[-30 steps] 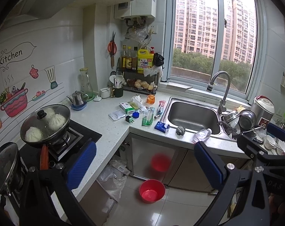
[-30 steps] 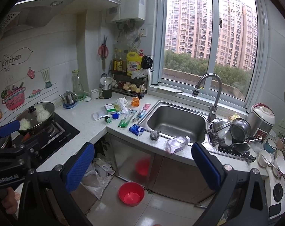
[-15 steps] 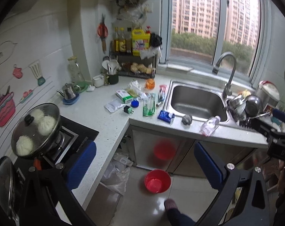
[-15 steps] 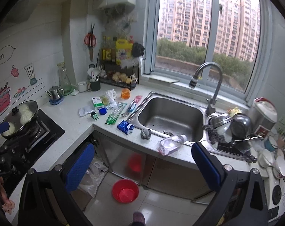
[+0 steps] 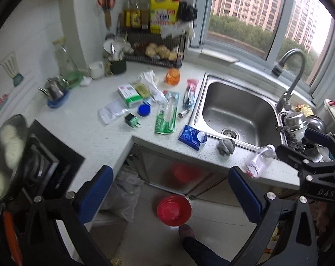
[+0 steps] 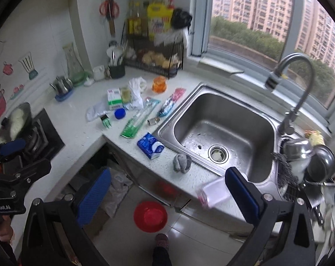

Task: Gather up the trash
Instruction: 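Reach the right gripper to the grey sponge by the sink and grasp it, then grasp the blue tissue packet with the left gripper while the right holds the sponge, then carry both items down over the red bucket and open the right gripper, then open the left gripper to drop the blue packet into the red bucket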

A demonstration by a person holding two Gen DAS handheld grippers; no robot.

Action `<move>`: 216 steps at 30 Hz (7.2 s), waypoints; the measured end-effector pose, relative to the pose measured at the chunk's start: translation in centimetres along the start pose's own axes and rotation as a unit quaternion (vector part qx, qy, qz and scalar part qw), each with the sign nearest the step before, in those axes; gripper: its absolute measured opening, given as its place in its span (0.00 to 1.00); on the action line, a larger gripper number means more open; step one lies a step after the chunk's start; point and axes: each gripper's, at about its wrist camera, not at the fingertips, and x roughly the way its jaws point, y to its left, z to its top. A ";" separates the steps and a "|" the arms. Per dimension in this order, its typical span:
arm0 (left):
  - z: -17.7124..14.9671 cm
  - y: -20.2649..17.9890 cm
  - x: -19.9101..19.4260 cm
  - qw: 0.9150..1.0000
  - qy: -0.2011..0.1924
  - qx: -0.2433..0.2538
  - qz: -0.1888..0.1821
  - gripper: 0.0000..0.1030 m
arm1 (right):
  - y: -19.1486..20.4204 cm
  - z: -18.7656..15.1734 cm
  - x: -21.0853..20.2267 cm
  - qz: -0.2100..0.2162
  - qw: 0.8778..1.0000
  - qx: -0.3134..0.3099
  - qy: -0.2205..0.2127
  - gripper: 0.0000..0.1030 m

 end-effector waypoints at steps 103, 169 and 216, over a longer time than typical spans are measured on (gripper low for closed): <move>3.4 -5.4 26.7 0.989 0.147 -0.032 -0.001 0.25 | -8.3 1.8 21.1 0.105 0.967 0.007 0.231 0.29; -40.2 7.6 52.7 0.972 0.188 -0.137 -0.045 0.19 | 11.9 -39.1 51.9 0.130 0.940 -0.061 0.308 0.31; -42.3 1.4 67.1 0.968 0.237 -0.045 -0.073 0.23 | 3.6 -43.9 57.5 0.017 0.955 0.022 0.294 0.99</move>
